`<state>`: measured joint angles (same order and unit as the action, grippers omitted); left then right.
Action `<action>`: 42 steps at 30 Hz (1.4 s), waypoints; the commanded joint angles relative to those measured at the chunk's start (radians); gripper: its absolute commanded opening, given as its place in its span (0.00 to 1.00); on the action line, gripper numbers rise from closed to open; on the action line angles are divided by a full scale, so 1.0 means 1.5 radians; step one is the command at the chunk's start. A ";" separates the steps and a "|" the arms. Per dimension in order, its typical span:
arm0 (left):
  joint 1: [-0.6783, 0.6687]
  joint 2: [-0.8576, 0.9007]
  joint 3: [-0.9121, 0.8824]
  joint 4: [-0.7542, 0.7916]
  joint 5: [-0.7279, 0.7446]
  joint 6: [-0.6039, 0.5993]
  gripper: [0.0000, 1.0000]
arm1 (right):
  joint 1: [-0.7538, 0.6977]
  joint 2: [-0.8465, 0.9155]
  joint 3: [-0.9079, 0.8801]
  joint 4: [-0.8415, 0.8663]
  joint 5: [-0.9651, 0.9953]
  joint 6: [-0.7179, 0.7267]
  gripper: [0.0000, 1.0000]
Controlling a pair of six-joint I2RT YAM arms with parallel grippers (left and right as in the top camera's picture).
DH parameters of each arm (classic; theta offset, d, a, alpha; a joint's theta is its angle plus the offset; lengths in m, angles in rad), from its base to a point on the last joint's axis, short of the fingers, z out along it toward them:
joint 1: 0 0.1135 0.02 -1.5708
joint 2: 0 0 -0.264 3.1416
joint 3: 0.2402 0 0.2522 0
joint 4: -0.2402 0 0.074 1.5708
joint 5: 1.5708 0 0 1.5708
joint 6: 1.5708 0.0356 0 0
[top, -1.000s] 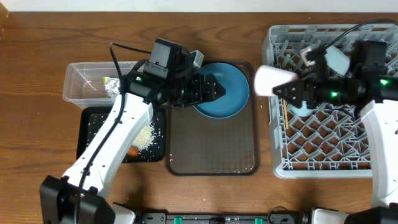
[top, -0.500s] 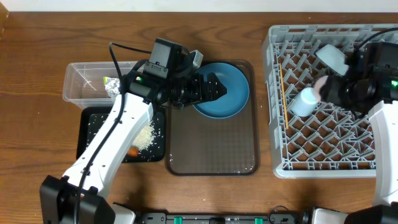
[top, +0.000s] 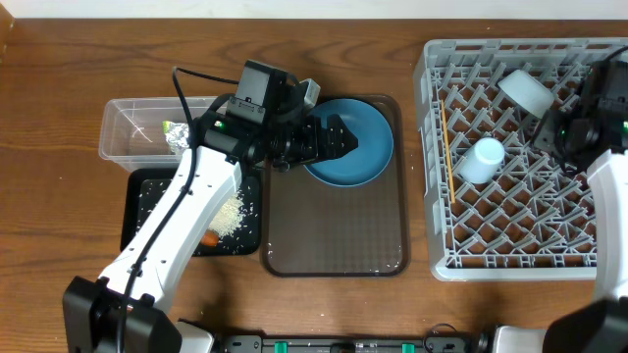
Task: Sort waste into correct bins and load items into the dishwasher rack
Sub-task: 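Carry the pink cup right and lower it into the rack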
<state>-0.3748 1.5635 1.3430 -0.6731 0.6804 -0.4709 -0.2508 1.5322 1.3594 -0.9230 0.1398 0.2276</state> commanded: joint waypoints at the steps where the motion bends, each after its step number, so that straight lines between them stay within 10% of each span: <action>1: 0.002 0.002 -0.001 0.000 -0.004 0.005 0.94 | -0.018 0.026 0.009 -0.004 0.010 0.020 0.21; 14: 0.002 0.002 -0.001 0.000 -0.004 0.005 0.95 | -0.030 0.116 0.009 -0.002 -0.001 0.021 0.25; 21: 0.002 0.002 -0.001 0.000 -0.004 0.005 0.94 | -0.030 0.124 0.010 0.001 -0.013 0.020 0.83; 25: 0.002 0.002 -0.001 0.000 -0.004 0.005 0.94 | -0.030 0.110 0.023 -0.009 -0.014 0.021 0.94; 42: 0.002 0.002 -0.001 0.000 -0.004 0.005 0.95 | 0.008 0.007 0.106 -0.111 -0.401 -0.115 0.96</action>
<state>-0.3748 1.5635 1.3430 -0.6731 0.6804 -0.4706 -0.2676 1.5520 1.4994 -1.0859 -0.2935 0.1406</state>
